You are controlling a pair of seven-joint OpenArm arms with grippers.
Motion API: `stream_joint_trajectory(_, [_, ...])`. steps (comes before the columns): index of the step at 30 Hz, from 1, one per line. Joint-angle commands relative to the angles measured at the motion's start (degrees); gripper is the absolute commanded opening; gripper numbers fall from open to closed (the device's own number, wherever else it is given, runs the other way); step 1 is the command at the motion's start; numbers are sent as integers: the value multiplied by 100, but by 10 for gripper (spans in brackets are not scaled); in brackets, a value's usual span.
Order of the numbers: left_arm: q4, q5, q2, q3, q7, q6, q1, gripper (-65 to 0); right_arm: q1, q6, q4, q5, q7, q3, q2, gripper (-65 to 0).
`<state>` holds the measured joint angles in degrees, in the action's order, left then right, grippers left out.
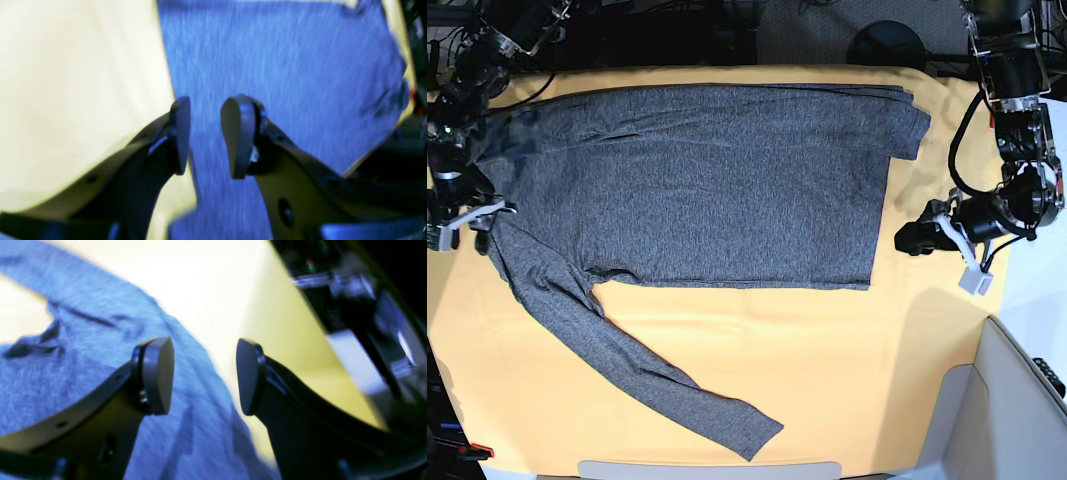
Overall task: Fold the T-shirt properly
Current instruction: 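Release the shoulder corners and move both grippers to the shirt's hem corners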
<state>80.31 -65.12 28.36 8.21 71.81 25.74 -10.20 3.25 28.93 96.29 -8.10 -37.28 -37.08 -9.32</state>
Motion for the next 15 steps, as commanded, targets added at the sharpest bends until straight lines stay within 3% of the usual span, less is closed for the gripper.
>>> stream_joint_trajectory(1, [-132,-103,122,-122,-311,24,-172,-454,260,-5,-157,111,304,196,-127,-360])
stream_joint_trajectory(4, [-721,-103,219,-482,-979,24,-356,-448,867,-5,-1080,208,347,574,-329,-360])
stream_joint_trajectory(9, [-1961,-103,210,-948,-1621,24,-849,-393,1860,-14,-2477,216,356,600,-365,-360])
stream_joint_trajectory(15, [-3060,-103,210,-1695,-2139,24,-1561,-388,2009,-14,-2609,190,356,627,-215,-360])
